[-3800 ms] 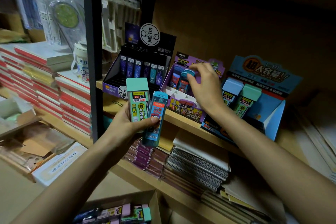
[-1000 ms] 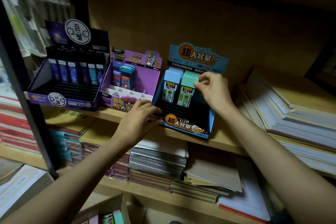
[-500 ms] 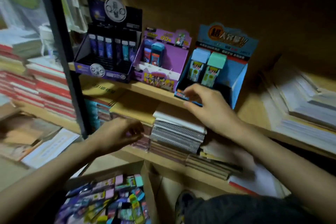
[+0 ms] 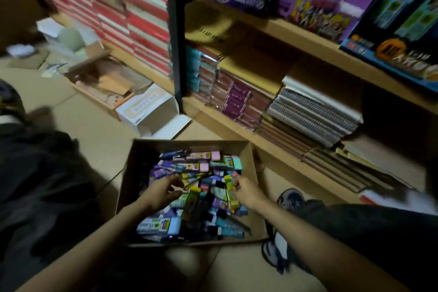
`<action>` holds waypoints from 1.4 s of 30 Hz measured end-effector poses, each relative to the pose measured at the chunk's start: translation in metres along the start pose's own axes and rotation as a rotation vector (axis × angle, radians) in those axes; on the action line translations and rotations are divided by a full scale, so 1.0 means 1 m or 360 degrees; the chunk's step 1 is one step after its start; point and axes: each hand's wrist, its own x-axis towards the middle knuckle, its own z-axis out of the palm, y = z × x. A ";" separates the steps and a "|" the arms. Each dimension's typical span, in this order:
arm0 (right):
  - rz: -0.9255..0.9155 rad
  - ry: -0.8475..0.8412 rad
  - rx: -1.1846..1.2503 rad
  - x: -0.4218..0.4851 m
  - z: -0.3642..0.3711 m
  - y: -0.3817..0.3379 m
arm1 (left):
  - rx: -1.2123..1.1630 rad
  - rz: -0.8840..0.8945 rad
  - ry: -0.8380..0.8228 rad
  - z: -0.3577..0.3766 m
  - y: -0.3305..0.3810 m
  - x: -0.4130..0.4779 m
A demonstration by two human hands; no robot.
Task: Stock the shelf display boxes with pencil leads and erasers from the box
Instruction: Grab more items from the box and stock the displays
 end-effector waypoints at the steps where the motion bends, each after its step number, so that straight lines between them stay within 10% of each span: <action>1: 0.0064 -0.0036 0.0031 0.004 0.012 0.005 | -0.0031 -0.0050 -0.0004 0.010 -0.011 -0.001; 17: 0.0173 -0.0747 0.0024 0.028 0.082 0.047 | 0.0714 -0.0005 -0.0488 0.057 -0.099 -0.010; 31: -0.0011 -0.0585 -0.0296 0.023 0.104 0.056 | 0.0497 -0.0034 -0.0287 0.070 -0.087 -0.006; 42: 0.0093 -0.0233 0.0576 0.019 0.087 0.051 | 0.0236 -0.0151 -0.0154 0.057 -0.090 -0.004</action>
